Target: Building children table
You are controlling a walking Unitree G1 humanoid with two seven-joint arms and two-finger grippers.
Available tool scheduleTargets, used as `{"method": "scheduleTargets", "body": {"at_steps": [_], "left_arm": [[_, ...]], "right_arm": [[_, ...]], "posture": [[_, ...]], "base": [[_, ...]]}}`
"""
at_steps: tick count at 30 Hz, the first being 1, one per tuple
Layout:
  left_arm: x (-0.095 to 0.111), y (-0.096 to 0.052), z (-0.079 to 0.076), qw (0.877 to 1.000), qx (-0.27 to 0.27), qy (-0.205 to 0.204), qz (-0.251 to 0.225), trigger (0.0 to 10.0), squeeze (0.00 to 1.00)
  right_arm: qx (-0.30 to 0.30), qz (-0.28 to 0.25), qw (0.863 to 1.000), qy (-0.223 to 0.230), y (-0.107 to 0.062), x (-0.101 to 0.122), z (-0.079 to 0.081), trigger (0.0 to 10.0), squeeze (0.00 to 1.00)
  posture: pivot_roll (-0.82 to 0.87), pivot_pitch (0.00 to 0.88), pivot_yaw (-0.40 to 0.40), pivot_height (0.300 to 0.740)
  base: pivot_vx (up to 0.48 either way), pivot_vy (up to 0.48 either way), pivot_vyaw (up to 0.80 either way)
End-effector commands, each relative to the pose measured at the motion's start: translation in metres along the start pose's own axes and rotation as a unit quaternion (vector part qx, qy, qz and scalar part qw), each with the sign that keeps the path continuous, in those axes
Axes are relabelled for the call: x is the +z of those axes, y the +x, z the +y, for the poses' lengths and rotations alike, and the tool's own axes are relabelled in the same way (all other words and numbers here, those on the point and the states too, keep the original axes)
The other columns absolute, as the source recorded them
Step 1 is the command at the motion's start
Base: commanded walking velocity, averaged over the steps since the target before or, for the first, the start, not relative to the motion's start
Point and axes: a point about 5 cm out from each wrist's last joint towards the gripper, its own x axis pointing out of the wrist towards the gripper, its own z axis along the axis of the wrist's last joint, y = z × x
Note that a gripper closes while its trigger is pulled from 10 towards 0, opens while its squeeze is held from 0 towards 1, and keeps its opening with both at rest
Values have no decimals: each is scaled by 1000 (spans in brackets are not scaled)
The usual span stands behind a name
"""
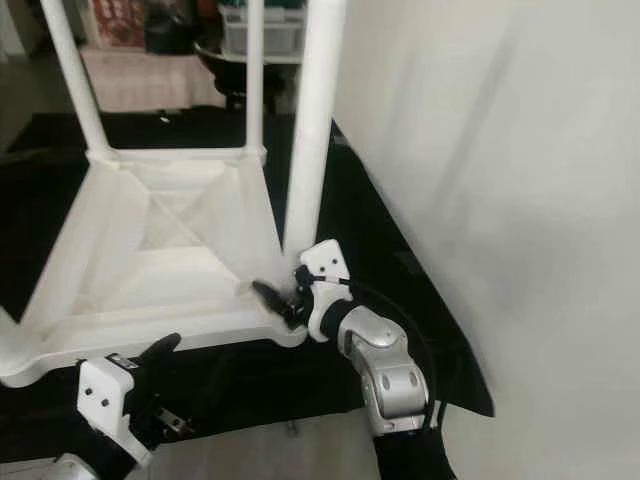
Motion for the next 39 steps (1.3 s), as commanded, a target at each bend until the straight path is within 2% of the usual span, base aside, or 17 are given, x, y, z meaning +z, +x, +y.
{"method": "scheduleTargets", "body": {"at_steps": [1, 2, 3, 5, 6, 7, 13, 14, 16, 17, 30, 31, 34, 35, 36, 37, 39], "left_arm": [[-4, -2, -1, 1000, 2, 0, 9, 10000, 0], [-4, -2, -1, 1000, 2, 0, 9, 10000, 0], [-4, -2, -1, 1000, 2, -1, 9, 10000, 0], [-4, -2, -1, 1000, 2, -1, 9, 10000, 0], [-4, -3, -2, 1000, 3, -1, 9, 10000, 0], [-4, -3, -2, 1000, 3, -1, 10, 10000, 0], [-3, -7, -3, 1000, 4, 0, 13, 10000, 0], [-2, -8, -3, 1000, 5, 0, 13, 10000, 0], [-2, -8, -3, 1000, 5, 0, 14, 10000, 0], [-2, -9, -3, 1000, 5, 0, 15, 10000, 0], [-2, -9, -4, 1000, 3, -2, 17, 10000, 0], [-2, -8, -3, 1000, 3, -2, 16, 10000, 0], [-3, -8, -3, 1000, 3, -2, 16, 10000, 0], [-3, -8, -2, 1000, 4, -1, 16, 10000, 0], [-3, -8, -2, 1000, 4, -1, 16, 10000, 0], [-3, -7, 0, 1000, 5, 1, 15, 10000, 0], [-3, -7, 0, 1000, 5, 1, 15, 10000, 0]], "right_arm": [[88, -20, 995, -28, 2, 15, 3, 10000, 1000], [88, -20, 995, -28, 2, 15, 3, 10000, 1000], [124, -12, 990, -63, 2, 22, -7, 10000, 1000], [124, -12, 990, -63, 2, 22, -7, 10000, 1000], [138, -7, 987, -78, 3, 24, -12, 10000, 286], [153, 0, 985, -81, 6, 26, -17, 10000, 0], [214, 19, 974, -70, 16, 26, -26, 10000, 0], [226, 21, 972, -61, 18, 26, -27, 5255, 0], [233, 21, 971, -54, 19, 26, -28, 5255, 0], [237, 19, 970, -45, 20, 26, -29, 0, 0], [222, 20, 975, -20, 5, 15, -39, 0, 0], [170, 14, 985, -12, -2, 11, -39, 0, 0], [131, 11, 991, -5, -7, 8, -40, 0, 0], [70, -1, 998, 8, -10, 4, -36, 0, 0], [70, -1, 998, 8, -10, 4, -36, 0, 0], [-191, -20, 980, 45, -17, -21, 5, 0, 0], [-191, -20, 980, 45, -17, -21, 5, 0, 0]], "posture": [[41, 115, -108, 740], [41, 115, -108, 740], [45, 118, -109, 740], [45, 118, -109, 740], [49, 119, -108, 740], [56, 125, -110, 740], [75, 137, -110, 740], [77, 139, -110, 740], [79, 141, -109, 740], [82, 144, -109, 740], [67, 142, -100, 740], [57, 141, -104, 740], [57, 141, -104, 740], [56, 140, -108, 740], [56, 140, -108, 740], [42, 133, -112, 740], [42, 133, -112, 740]], "base": [[0, 0, 0], [0, 0, 0], [0, 0, 0], [0, 0, 0], [0, 0, 0], [0, 0, 0], [0, 0, 0], [0, 0, 0], [0, 0, 0], [0, 0, 0], [0, 0, 0], [0, 0, 0], [0, 0, 0], [0, 0, 0], [0, 0, 0], [0, 0, 0], [0, 0, 0]]}}
